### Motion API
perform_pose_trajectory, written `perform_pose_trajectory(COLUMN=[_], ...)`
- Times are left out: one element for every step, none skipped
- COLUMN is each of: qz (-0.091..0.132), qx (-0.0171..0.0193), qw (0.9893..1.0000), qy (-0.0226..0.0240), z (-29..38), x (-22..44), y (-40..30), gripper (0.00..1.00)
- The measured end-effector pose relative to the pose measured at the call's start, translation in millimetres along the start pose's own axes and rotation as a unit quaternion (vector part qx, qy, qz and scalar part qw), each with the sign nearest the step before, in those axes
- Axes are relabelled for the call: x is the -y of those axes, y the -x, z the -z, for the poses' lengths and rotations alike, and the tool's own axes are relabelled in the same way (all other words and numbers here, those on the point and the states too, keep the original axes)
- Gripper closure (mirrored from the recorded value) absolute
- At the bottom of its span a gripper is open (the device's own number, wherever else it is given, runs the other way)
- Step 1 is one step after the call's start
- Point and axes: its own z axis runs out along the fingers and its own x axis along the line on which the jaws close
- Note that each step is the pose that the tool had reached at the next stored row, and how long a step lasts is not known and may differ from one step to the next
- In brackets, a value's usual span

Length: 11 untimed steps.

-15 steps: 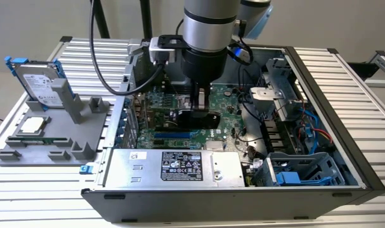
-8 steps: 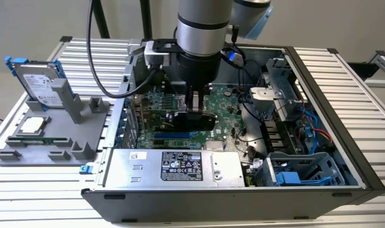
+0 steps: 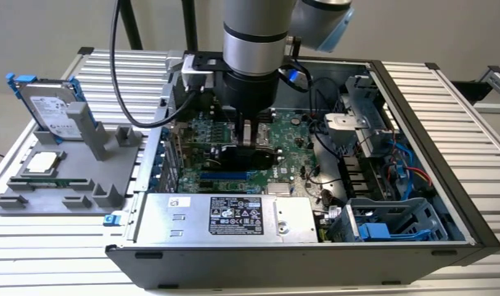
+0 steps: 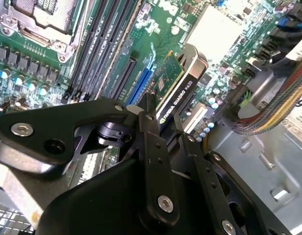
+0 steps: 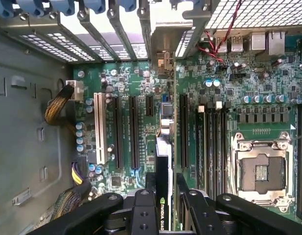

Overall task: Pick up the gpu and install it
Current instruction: 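Insert the gpu into the slot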

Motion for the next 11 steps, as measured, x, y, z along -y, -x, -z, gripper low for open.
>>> perform_pose_trajectory(qz=[-0.001,-0.001,-0.001,-0.002,-0.002,-0.002,-0.002,-0.002,-0.002,-0.002,-0.002], qx=[0.0,0.0,0.0,0.0,0.0,0.0,0.0,0.0,-0.0002,0.0,0.0], qw=[1.0,1.0,1.0,1.0,1.0,1.0,1.0,1.0,1.0,1.0,1.0], qy=[0.0,0.0,0.0001,0.0001,0.0001,0.0001,0.0001,0.0002,0.0003,0.0002,0.0003], z=[-0.9,-1.9,-2.9,-3.7,-4.6,-5.3,-6.1,-6.8,-7.4,-8.7,-9.7], x=[-1.3,-2.7,-4.2,-5.4,-6.3,-6.4,-6.4,-6.4,-6.5,-6.7,-7.0], y=[0.5,0.8,1.0,1.0,0.9,0.9,1.0,0.9,0.6,0.5,0.4], gripper=[1.0,1.0,1.0,1.0,1.0,1.0,1.0,1.0,1.0,1.0,1.0])
